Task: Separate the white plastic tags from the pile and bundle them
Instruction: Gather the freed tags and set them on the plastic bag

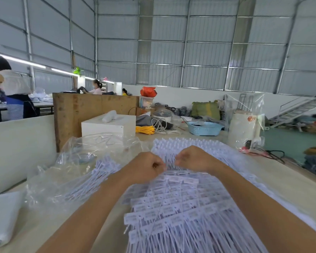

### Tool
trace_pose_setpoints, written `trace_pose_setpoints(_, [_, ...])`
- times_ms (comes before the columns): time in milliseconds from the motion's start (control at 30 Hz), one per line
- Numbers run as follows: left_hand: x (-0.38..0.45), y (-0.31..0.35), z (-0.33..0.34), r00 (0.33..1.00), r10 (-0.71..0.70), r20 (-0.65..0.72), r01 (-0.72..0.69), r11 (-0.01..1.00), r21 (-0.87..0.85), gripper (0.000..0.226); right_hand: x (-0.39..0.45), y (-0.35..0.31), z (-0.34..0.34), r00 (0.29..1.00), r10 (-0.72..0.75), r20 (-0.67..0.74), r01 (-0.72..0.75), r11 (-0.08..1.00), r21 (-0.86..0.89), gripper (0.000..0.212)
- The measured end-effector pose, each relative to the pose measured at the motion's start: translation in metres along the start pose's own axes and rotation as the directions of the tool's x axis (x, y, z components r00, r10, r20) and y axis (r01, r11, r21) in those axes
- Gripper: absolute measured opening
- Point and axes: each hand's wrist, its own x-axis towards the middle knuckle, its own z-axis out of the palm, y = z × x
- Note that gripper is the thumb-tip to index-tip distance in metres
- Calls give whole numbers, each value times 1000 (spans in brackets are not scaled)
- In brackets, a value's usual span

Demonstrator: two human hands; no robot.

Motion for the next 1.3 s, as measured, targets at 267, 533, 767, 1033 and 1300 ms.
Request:
trace_pose_setpoints(267, [14,17,27,970,22,244,-30,999,30,22,-72,107,-15,966,75,-247,-95,993,-69,23])
trace_pose_setpoints(533, [23,80,-19,979,192,66,-202,954,223,6,-82,126,0,965,37,-259,-16,996,84,40])
trace_pose_setpoints(767, [23,146,-45,872,385,-301,-299,908,293,5,-84,128,-3,969,139,-204,-92,970,227,32])
trace_pose_setpoints(1033, [37,113,64,946,123,301,-152,986,74,24,-96,126,-3,873,136,-469,42,937,348,18])
trace_pose_setpoints(1300, [33,104,89,971,147,187,-173,977,127,34,-104,116,-6,962,-107,-249,177,943,281,23])
